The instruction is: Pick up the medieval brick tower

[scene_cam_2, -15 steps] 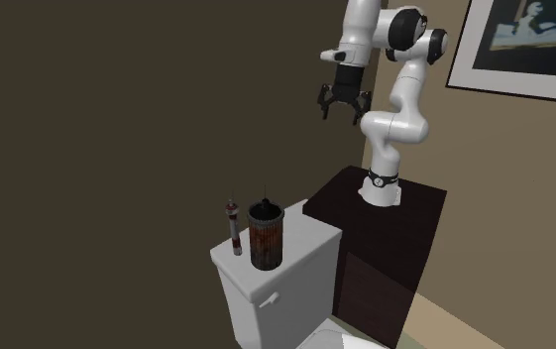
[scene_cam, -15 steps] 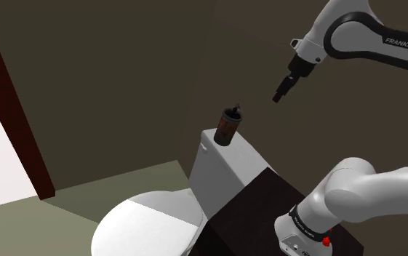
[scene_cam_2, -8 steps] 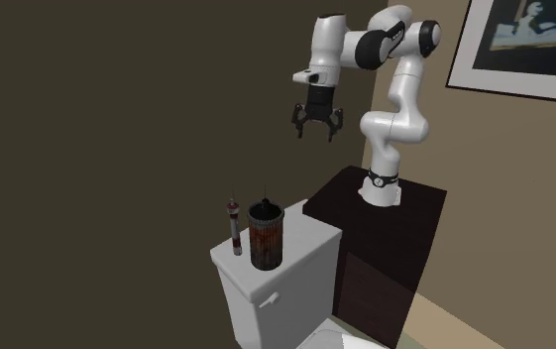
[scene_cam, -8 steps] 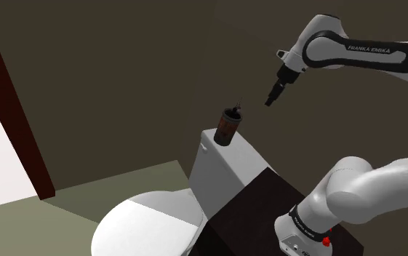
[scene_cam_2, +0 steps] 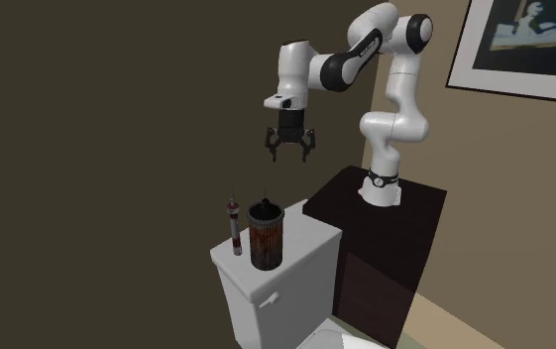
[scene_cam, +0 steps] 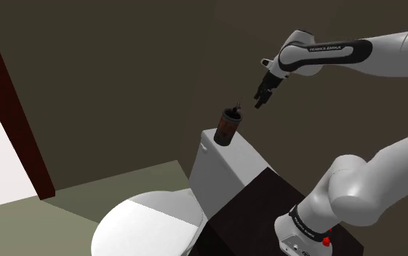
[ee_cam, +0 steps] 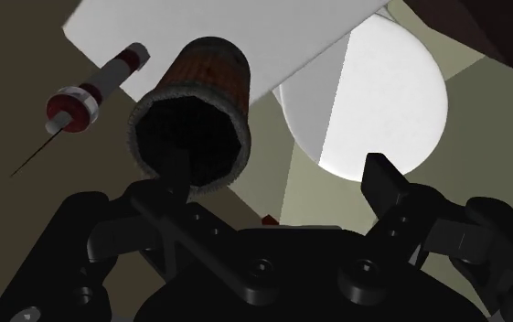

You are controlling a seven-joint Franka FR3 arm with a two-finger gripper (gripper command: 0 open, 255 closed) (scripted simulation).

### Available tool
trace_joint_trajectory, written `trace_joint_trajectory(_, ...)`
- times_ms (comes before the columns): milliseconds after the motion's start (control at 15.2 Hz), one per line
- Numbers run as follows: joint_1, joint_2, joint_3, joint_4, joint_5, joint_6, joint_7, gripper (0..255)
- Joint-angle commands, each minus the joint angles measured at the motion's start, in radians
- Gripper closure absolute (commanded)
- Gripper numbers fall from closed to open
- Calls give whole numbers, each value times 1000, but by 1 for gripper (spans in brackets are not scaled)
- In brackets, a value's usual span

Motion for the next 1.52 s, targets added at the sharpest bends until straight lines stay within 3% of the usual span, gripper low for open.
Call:
trace_joint_trajectory(0, 36, 104, -57, 60, 71, 27, -135, 0)
trace_joint_trajectory(198, 67, 261, -111, 146, 206, 48, -333, 0)
trace_joint_trajectory(462, 39, 463, -109, 276, 386, 34, -571, 0)
trace_joint_trajectory(1056, 19, 521, -87, 235, 448, 114, -622, 0)
trace_joint_trajectory(1122, 21, 519, -88, 233, 445, 114, -620, 255)
trace_joint_trajectory(1452, 20, 519, -88, 234, 445, 113, -620, 255)
